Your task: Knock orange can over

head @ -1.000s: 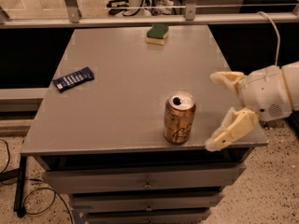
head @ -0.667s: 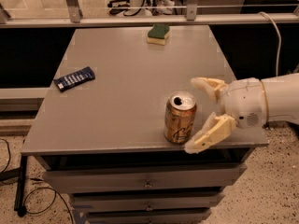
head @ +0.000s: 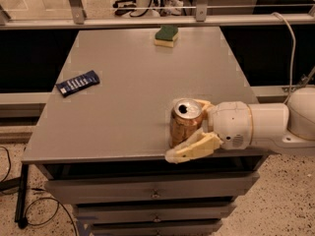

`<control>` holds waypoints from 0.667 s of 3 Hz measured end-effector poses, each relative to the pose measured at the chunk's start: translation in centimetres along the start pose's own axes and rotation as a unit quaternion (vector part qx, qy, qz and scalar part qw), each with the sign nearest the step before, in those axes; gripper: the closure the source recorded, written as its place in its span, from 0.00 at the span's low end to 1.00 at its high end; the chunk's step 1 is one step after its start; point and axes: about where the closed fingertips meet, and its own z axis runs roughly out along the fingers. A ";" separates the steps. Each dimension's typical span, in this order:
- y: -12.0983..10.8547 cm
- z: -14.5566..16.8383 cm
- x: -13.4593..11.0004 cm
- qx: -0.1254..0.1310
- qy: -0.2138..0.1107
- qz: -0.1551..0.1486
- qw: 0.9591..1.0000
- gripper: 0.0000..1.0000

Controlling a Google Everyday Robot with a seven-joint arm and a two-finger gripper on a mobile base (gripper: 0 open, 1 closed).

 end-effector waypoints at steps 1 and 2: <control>-0.2 -0.3 0.5 0.001 -0.016 0.005 1.000 0.40; -1.5 -1.8 0.2 0.012 -0.009 -0.003 1.000 0.64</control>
Offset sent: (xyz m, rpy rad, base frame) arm 0.0314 -0.0501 0.0081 -0.0136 -0.0388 -0.0655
